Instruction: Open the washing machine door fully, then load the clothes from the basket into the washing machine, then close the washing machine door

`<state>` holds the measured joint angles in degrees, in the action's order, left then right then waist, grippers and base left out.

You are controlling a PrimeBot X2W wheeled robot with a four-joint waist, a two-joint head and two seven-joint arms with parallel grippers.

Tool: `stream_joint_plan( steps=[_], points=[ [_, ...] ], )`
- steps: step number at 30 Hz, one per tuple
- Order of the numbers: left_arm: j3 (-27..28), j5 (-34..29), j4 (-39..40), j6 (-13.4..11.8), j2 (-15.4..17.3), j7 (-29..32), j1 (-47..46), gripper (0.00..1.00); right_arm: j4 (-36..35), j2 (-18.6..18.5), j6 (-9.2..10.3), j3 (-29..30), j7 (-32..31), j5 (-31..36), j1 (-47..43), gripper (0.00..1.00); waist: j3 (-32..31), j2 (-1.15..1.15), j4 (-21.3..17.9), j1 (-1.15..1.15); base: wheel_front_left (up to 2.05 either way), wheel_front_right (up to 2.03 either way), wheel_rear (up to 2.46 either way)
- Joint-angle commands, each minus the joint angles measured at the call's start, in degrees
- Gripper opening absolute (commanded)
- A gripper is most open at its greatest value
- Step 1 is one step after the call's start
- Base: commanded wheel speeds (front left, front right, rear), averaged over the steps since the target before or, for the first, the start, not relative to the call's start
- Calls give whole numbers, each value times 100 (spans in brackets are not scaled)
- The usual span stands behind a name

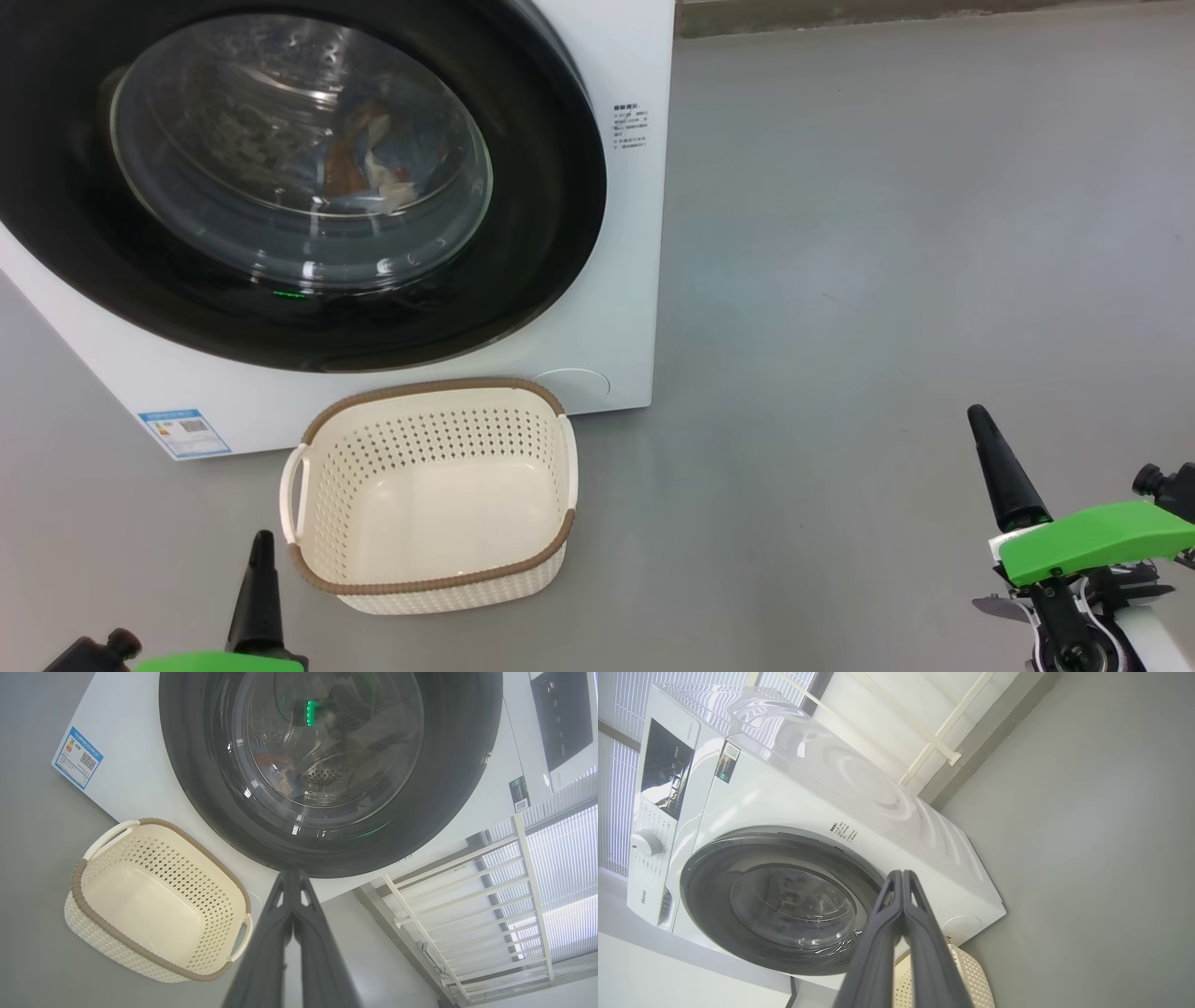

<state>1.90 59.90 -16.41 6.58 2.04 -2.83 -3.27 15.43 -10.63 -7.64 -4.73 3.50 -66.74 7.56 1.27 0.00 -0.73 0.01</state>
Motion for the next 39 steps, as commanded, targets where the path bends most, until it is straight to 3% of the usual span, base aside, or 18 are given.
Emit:
stream_joint_plan(
  steps=[1, 39],
  points=[
    [125, 163, 182, 29, 53, 48, -218, 0, -139, -26, 8, 53, -47, -163, 28, 0, -2, 0, 2, 0, 0, 0, 0],
    [370, 2366, 220, 74, 75, 685, -272, 0, -142, 517, 13, 780, -696, -1912, -96, 0, -79, 0, 53, 0, 0, 0, 0]
  ],
)
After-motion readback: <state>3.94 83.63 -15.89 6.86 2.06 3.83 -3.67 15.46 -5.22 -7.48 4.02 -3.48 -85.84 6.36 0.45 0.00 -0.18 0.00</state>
